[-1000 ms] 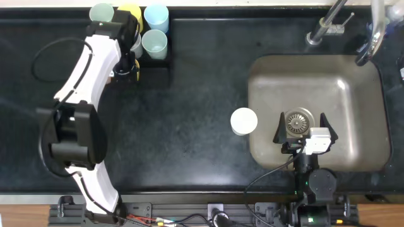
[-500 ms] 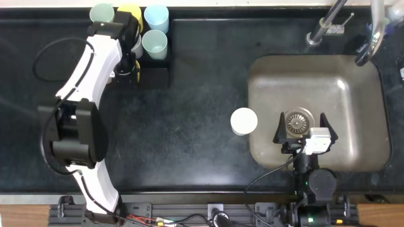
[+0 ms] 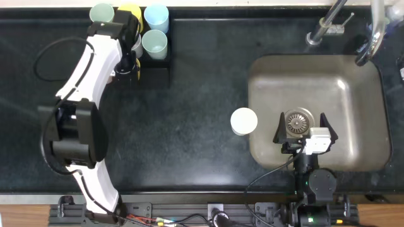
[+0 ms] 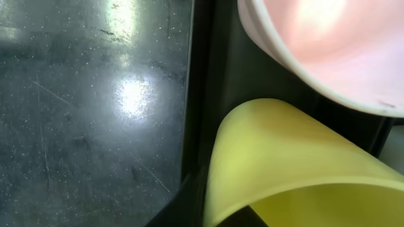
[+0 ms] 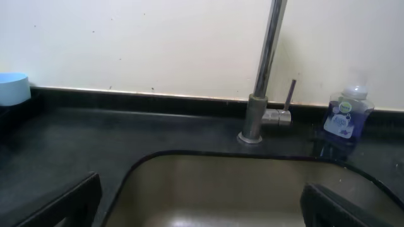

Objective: Store Cups

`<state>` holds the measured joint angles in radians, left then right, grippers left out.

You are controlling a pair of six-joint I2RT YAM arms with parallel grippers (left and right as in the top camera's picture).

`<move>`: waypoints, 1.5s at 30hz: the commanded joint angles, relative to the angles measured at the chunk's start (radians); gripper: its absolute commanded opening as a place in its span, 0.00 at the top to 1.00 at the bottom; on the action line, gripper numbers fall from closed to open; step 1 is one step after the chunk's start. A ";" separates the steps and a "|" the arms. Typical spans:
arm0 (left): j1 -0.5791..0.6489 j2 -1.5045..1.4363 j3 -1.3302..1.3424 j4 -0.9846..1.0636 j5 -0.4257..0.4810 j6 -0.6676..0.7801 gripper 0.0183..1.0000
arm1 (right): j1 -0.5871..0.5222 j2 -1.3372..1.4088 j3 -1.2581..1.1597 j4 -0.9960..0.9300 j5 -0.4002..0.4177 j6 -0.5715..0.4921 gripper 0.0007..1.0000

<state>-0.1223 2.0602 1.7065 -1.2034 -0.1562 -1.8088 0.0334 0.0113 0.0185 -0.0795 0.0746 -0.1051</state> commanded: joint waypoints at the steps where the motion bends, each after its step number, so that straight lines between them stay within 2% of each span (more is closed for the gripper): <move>1: 0.005 0.022 -0.004 0.002 -0.002 -0.020 0.92 | 0.000 -0.006 -0.014 0.006 -0.007 0.005 0.00; 29: 0.012 0.024 -0.004 0.005 -0.031 -0.044 0.87 | 0.000 -0.006 -0.014 0.006 -0.007 0.005 0.00; 40: 0.012 -0.019 -0.004 -0.006 -0.073 -0.044 0.81 | 0.000 -0.006 -0.014 0.006 -0.007 0.005 0.00; 45: 0.012 -0.040 -0.004 -0.006 -0.074 -0.044 0.74 | 0.000 -0.006 -0.014 0.006 -0.007 0.005 0.00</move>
<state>-0.1215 2.0666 1.7065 -1.2034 -0.2016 -1.8347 0.0330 0.0113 0.0185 -0.0795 0.0742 -0.1047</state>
